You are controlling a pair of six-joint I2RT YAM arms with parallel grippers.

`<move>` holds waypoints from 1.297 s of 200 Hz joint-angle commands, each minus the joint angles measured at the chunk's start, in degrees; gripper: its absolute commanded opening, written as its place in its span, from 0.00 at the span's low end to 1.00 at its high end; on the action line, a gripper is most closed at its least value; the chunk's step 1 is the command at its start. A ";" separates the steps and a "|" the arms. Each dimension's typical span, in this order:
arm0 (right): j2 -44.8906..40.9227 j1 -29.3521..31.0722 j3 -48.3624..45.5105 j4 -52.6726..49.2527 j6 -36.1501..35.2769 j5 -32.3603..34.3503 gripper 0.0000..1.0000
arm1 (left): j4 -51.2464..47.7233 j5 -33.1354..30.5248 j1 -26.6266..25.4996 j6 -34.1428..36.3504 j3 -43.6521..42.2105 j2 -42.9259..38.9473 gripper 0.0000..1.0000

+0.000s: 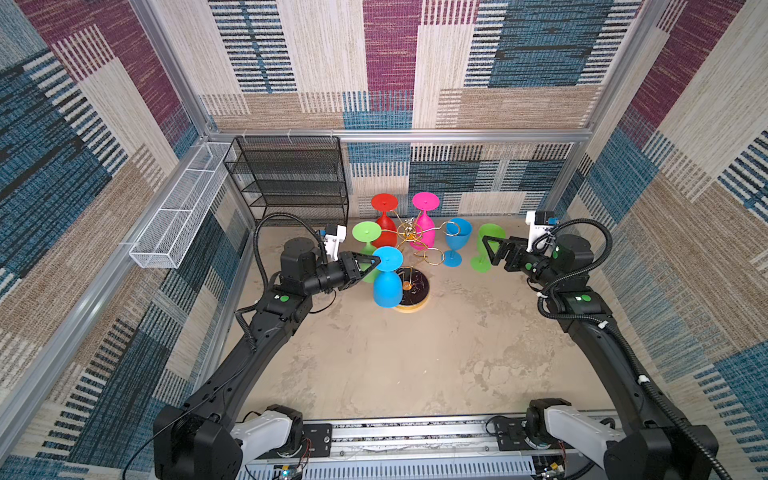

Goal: Take the wine glass off the wine glass rack
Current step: 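Move the open left gripper toward the blue glass hanging on the rack, then close the left gripper on the blue glass's base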

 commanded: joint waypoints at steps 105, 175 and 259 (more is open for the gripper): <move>-0.40 0.07 -0.47 1.98 0.74 -1.07 0.99 | 3.72 0.28 -0.04 -3.66 -0.19 -1.93 0.07; -0.38 0.09 -0.49 2.05 0.89 -1.43 0.99 | 8.10 1.31 -0.04 -8.01 -0.63 -2.20 0.00; -0.54 -0.01 -0.67 2.05 0.81 -1.55 0.99 | 8.18 1.61 -0.04 -9.02 1.49 -1.55 0.00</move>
